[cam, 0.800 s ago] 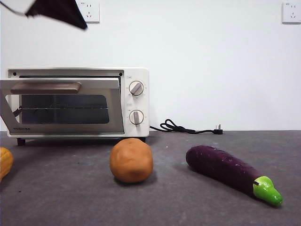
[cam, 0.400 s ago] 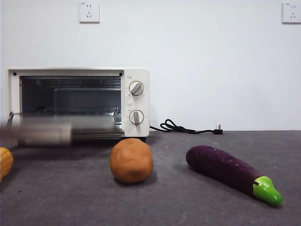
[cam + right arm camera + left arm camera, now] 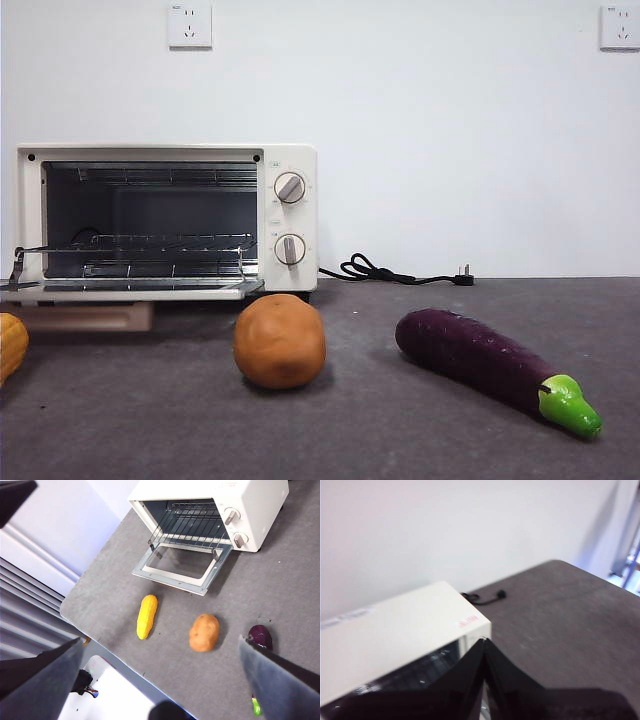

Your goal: Take the eggplant from the table,put the eggplant in the oven

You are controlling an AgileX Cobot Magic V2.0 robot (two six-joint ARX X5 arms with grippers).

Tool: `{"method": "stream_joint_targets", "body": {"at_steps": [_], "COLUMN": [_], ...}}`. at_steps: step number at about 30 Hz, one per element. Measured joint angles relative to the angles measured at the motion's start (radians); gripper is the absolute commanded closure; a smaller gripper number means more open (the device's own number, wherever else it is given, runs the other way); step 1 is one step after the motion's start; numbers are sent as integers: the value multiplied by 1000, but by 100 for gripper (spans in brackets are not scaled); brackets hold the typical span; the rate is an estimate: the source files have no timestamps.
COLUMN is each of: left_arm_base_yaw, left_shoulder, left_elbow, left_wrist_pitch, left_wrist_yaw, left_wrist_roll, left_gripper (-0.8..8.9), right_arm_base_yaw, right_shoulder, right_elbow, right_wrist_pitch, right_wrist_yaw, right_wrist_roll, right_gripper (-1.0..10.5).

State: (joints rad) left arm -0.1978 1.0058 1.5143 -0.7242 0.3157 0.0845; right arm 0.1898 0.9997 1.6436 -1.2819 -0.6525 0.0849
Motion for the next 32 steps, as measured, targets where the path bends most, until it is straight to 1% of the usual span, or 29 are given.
{"method": "stream_joint_targets", "body": {"at_steps": [5, 8, 14, 17, 22, 26, 32], "left_arm_base_yaw": [0, 0, 0, 0, 0, 0, 0], "left_shoulder": [-66, -104, -179, -215, -268, -272, -270], "left_elbow": [0, 0, 0, 0, 0, 0, 0], "left_wrist_pitch": [-10, -46, -122, -151, -173, -217, -244], "left_wrist_yaw": [-77, -150, -316, -367, -391, -391, -391], "left_wrist_roll": [-7, -7, 5, 13, 27, 28, 28], "left_gripper": [819, 819, 819, 819, 819, 819, 819], "right_arm_base_yaw": [0, 0, 5, 27, 82, 146, 264], "right_shoulder": [0, 0, 17, 43, 129, 219, 358], "right_elbow": [0, 0, 0, 0, 1, 1, 1], "right_wrist_pitch": [0, 0, -7, -24, -65, -69, -70], "right_wrist_yaw": [0, 3, 82, 130, 200, 301, 414], "right_wrist_roll": [0, 0, -3, -4, -16, -26, -27], "right_gripper": [320, 320, 320, 320, 321, 321, 322]}}
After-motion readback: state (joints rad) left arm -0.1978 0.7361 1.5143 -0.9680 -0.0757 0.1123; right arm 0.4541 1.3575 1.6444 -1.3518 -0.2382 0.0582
